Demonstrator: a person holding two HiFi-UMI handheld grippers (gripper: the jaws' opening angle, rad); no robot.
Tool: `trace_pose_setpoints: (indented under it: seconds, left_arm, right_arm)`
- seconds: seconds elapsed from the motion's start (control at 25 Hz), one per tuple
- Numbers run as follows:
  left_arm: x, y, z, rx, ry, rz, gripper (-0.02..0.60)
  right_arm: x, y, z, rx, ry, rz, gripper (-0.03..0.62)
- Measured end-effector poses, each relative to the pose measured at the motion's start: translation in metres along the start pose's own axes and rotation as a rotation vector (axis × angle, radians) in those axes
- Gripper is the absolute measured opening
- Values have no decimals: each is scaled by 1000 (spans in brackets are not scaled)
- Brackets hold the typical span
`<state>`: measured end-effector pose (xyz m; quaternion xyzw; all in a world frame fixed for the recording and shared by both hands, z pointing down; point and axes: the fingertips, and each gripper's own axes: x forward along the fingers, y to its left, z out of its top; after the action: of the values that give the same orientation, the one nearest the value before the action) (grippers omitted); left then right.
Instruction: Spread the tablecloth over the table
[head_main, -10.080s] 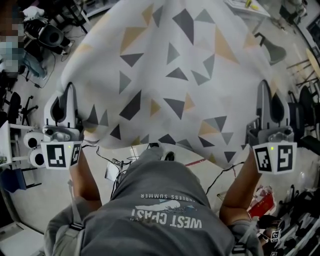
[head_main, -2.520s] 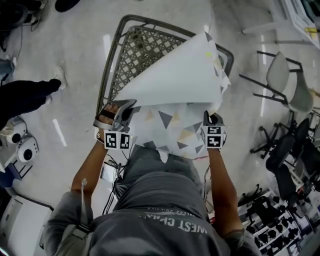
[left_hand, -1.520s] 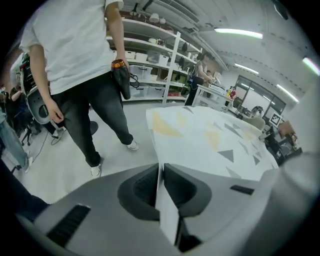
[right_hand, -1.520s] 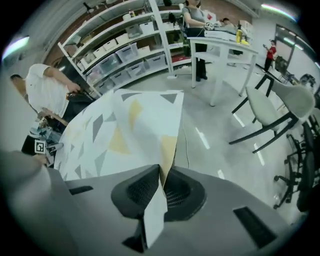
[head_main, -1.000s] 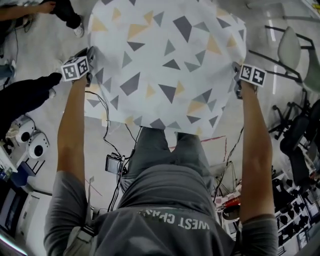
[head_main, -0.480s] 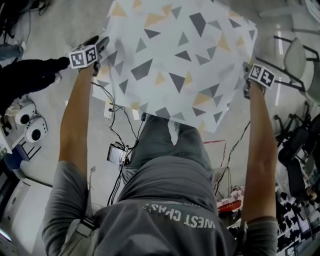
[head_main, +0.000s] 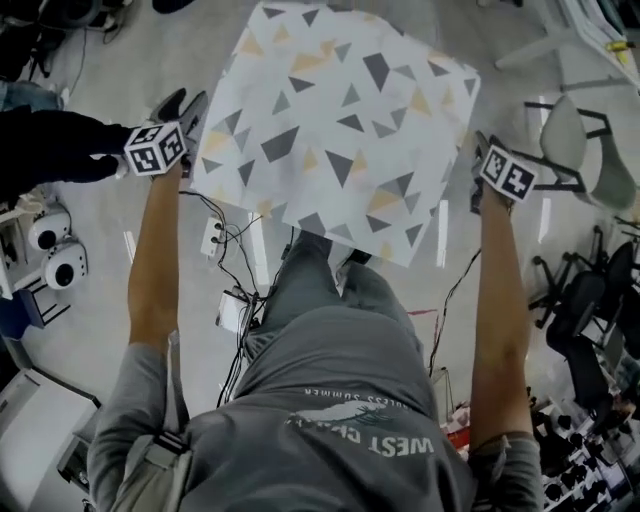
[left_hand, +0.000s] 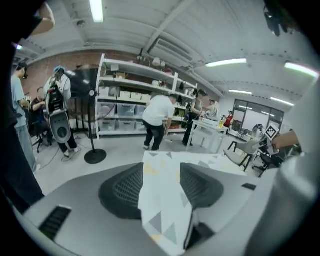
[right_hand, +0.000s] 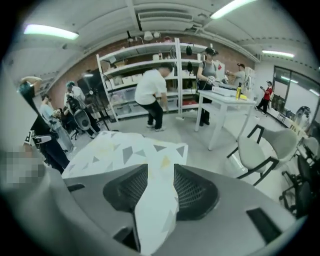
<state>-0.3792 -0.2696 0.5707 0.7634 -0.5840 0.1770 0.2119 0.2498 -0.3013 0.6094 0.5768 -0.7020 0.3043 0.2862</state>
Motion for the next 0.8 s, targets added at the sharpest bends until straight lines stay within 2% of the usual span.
trace_pose_setpoints:
  seconds: [0.16,0.28,0.44,0.56,0.68,0.8]
  left_arm:
    - [-67,-64,79,101,-187,-34,206]
    - [-119,-125,125,199,-300,-88,167]
    - [-178,-208,172,309,-427,-149,97]
    - [-214,-273,197,364,-496,-211,0]
    - [-247,-339,216,404,-551,-289,-2]
    - [-278,-395,224,408,-589,-355,-2]
  right_arm:
    - [-82,36,34,-58,-168,103,121]
    - [-151,60,48,-95,-290,189,16]
    - [-245,100,68,-173,-440,295,9]
    - [-310,134,79,-259,-540,363,9]
    - [-369,167,86,-349,-631,425,9]
    - [-421,194,84,-429,-694,479,9]
